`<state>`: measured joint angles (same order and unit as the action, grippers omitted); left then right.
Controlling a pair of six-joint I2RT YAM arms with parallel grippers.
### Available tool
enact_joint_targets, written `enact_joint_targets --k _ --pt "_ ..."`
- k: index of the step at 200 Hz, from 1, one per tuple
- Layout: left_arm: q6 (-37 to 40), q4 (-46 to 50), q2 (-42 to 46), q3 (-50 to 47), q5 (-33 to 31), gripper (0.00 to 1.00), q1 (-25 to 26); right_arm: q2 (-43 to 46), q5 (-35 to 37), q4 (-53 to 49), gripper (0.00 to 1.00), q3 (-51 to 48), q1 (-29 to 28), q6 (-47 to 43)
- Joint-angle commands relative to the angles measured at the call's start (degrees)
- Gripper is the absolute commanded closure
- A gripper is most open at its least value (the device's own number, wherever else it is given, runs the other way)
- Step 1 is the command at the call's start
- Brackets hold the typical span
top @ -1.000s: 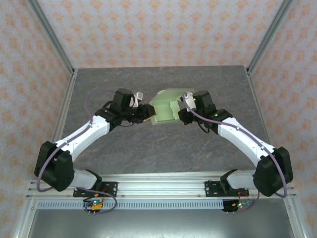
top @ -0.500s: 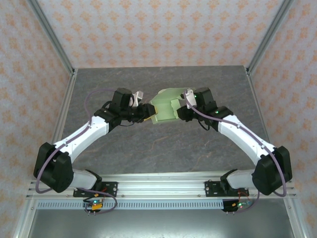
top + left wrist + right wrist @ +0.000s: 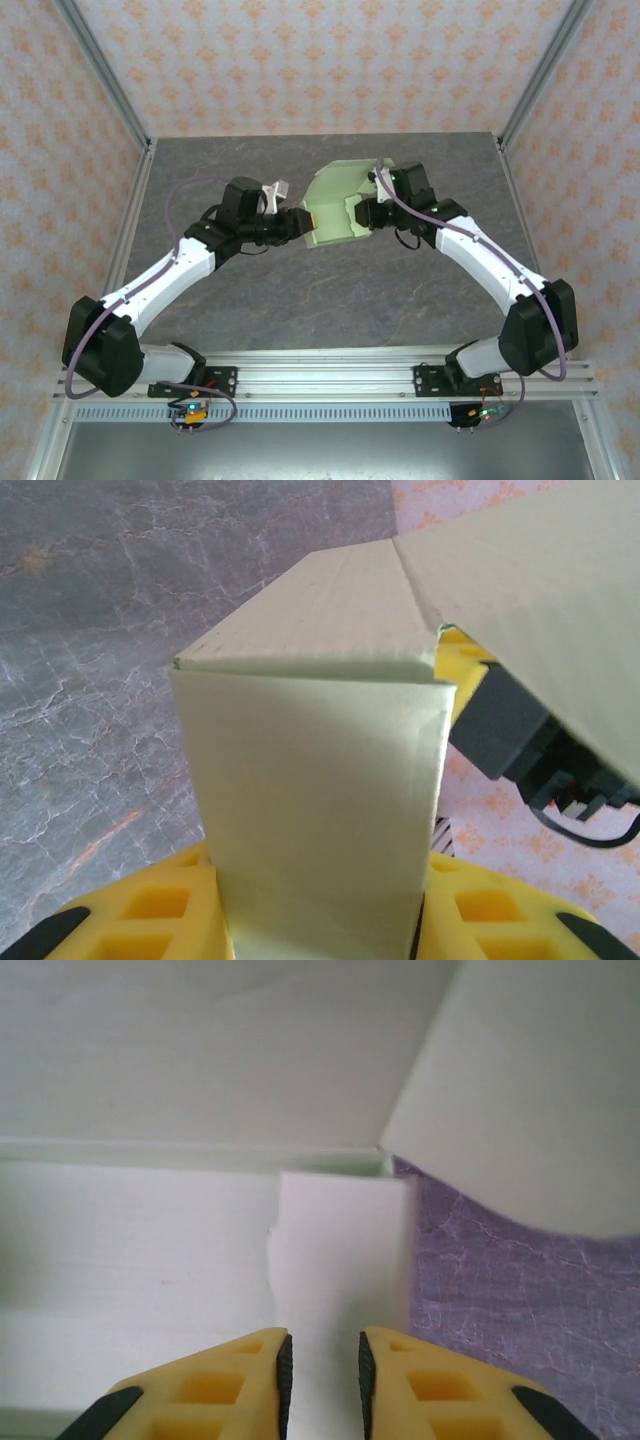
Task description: Fold the paper box
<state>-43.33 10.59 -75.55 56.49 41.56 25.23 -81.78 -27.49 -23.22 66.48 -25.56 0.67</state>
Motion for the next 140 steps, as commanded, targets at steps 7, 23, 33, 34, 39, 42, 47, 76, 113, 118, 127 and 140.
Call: enact_joint_targets --k 7,23,33,34,39,42,47,76,113,118,127,140 --pt "5.0 0.3 2.1 0.8 -0.1 0.68 1.4 -2.8 -0.2 -0.1 0.74 1.6 0.0 1.8" --pt "5.7 0.4 2.2 0.6 -0.9 0.68 1.7 -4.3 -0.6 0.6 0.74 1.6 -0.4 2.4" --pt "5.7 -0.2 2.2 0.2 -1.4 0.68 1.9 -5.1 -0.2 0.6 0.74 1.4 -0.7 2.5" --pt "5.7 -0.3 2.2 0.1 -1.4 0.68 1.9 -5.2 -0.3 0.7 0.74 1.4 -0.7 2.4" --pt "5.7 -0.6 2.1 0.0 -1.5 0.68 1.8 -5.3 -0.1 0.9 0.73 1.2 -0.9 2.5" --pt "5.7 -0.7 2.1 0.0 -1.6 0.68 2.0 -5.5 -0.1 1.1 0.73 1.0 -1.0 2.5" --pt "5.8 -0.9 1.9 -0.1 -1.6 0.68 1.9 -5.8 0.0 1.4 0.73 0.7 -1.2 2.5" --pt "6.2 -1.6 1.6 -0.6 -3.2 0.68 2.2 -6.7 2.5 1.6 0.61 -0.5 -1.2 2.5" --pt "6.2 -2.5 -0.3 -1.7 -3.4 0.68 2.5 -6.9 6.6 2.8 0.61 -2.9 -1.0 2.4" --pt "6.0 -2.7 -0.5 -2.0 -3.5 0.68 2.5 -7.1 7.1 2.5 0.61 -2.9 -1.0 2.4" --pt "5.9 -2.8 -0.8 -2.4 -3.9 0.68 2.5 -7.1 7.3 2.6 0.61 -3.5 -1.0 2.4" --pt "6.5 -2.0 -1.3 -2.3 -4.2 0.68 2.5 -6.9 6.8 3.9 0.60 -4.6 -1.0 2.8"
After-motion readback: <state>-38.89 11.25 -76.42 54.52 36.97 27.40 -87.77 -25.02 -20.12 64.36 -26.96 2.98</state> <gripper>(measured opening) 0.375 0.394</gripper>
